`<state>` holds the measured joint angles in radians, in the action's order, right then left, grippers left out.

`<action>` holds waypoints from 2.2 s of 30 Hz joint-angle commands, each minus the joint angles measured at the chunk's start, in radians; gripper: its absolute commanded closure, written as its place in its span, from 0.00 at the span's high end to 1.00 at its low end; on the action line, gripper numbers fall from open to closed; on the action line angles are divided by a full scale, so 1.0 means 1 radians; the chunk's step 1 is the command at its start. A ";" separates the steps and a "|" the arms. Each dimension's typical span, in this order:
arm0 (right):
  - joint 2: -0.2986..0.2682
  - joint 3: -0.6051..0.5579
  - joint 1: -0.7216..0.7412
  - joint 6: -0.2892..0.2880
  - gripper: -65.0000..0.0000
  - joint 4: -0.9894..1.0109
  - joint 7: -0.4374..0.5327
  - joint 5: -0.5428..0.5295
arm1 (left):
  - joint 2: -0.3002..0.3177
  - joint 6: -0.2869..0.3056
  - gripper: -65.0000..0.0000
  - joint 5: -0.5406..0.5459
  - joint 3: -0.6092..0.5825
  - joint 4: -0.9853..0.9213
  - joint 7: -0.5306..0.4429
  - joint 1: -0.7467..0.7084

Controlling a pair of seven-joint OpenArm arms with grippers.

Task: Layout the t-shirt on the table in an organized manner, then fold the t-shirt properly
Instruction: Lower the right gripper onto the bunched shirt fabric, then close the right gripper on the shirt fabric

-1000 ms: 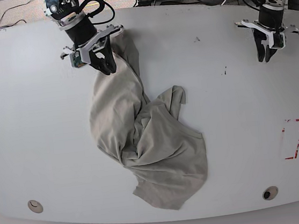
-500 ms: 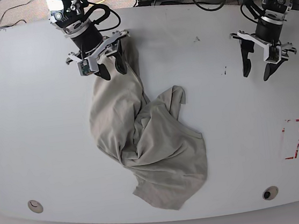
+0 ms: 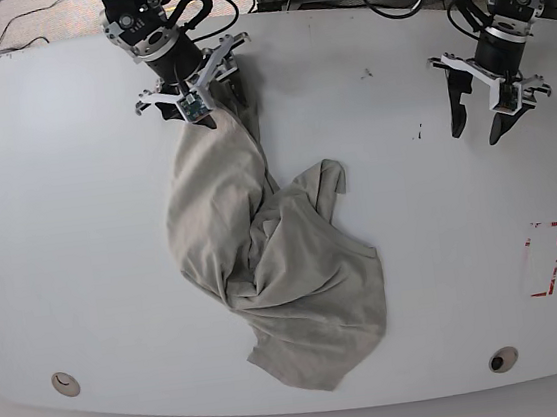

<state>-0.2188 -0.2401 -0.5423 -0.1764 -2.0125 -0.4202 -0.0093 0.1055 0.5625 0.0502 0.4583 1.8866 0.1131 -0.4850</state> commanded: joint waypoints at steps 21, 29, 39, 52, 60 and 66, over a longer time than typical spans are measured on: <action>0.000 0.020 0.035 -0.008 0.46 0.019 0.025 0.173 | 0.007 -0.002 0.50 0.015 0.007 0.018 -0.026 -0.004; -0.003 0.051 0.067 -0.012 0.46 0.048 0.025 0.168 | 0.007 -0.002 0.50 0.015 0.007 0.017 -0.026 -0.014; 0.003 0.023 0.066 -0.012 0.47 0.049 0.025 0.170 | 0.007 -0.002 0.50 0.014 0.007 0.017 -0.026 -0.011; 0.006 0.002 0.084 -0.010 0.46 0.095 0.025 0.171 | 0.007 -0.002 0.50 0.014 0.006 0.015 -0.026 -0.008; -0.001 0.003 0.115 -0.010 0.46 0.128 0.025 0.168 | 0.009 -0.002 0.50 0.014 0.006 0.015 -0.026 -0.007; 0.005 0.023 0.118 -0.010 0.43 0.123 0.025 0.170 | 0.009 -0.002 0.50 0.014 0.006 0.015 -0.026 -0.007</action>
<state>-0.2134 -0.2279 -0.4282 -0.1909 -1.8694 -0.4202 0.1581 0.1062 0.5625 0.0498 0.4610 1.8858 0.1131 -0.4950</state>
